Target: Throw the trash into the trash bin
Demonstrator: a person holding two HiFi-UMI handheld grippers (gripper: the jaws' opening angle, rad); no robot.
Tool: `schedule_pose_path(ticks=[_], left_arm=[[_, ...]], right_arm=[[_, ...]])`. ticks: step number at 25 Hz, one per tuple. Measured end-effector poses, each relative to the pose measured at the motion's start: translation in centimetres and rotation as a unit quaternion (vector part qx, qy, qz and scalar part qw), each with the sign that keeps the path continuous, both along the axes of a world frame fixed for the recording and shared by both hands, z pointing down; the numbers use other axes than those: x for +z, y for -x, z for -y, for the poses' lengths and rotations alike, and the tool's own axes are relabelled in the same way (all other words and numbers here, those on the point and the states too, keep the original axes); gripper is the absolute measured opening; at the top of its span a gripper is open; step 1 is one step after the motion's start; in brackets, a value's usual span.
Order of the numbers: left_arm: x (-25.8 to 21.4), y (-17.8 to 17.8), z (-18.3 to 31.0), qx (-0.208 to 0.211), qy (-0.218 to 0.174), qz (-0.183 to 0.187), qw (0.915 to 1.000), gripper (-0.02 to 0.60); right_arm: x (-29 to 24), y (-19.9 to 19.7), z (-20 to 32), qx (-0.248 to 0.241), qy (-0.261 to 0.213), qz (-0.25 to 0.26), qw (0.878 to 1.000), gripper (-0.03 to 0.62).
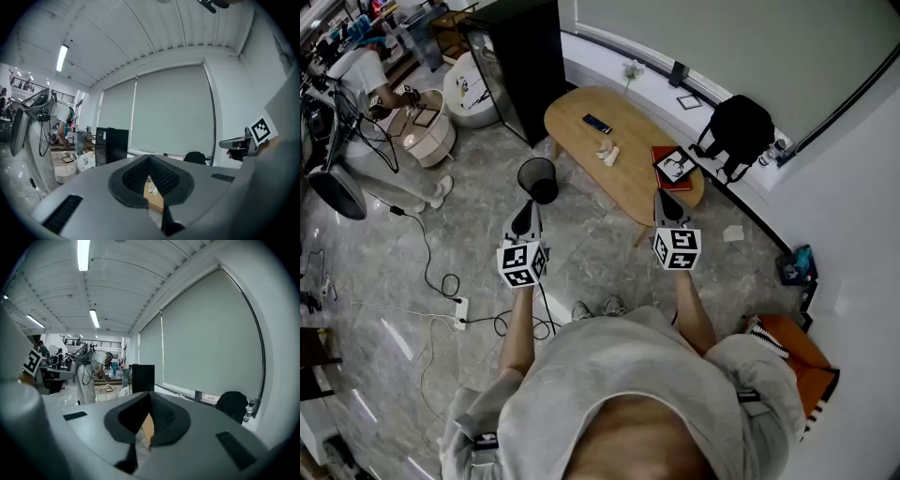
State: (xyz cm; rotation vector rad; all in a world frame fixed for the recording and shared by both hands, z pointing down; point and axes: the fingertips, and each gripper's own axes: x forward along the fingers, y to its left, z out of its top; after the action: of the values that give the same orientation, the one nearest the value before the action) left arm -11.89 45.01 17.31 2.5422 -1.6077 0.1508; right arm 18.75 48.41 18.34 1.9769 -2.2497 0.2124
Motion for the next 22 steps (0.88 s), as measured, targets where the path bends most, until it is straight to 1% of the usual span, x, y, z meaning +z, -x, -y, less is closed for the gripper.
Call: schedule_pose_path(ticks=[7,13,18,22], left_arm=[[-0.3,-1.3,0.1,-0.003,0.002,0.003,1.0,0.018],[-0.1,-2.5,0.3,-0.007,0.005,0.003,1.0,0.018],[0.1,-3.1,0.1,-0.017,0.009,0.008,0.9998,0.018],[0.5,-3.7,-0.4,-0.021,0.013,0.013,0.9996,0.018]], right_arm=[[0.7,-1.1,0.0,-0.007,0.008,0.002,1.0,0.029],[1.0,-2.5,-0.3,-0.019,-0.008,0.043,0.999,0.029],[2.4,-4.2,0.0,-0.01,0.006,0.036,0.999,0.031],[3.2,-4.8,0.2,-0.015,0.013,0.028,0.999,0.031]])
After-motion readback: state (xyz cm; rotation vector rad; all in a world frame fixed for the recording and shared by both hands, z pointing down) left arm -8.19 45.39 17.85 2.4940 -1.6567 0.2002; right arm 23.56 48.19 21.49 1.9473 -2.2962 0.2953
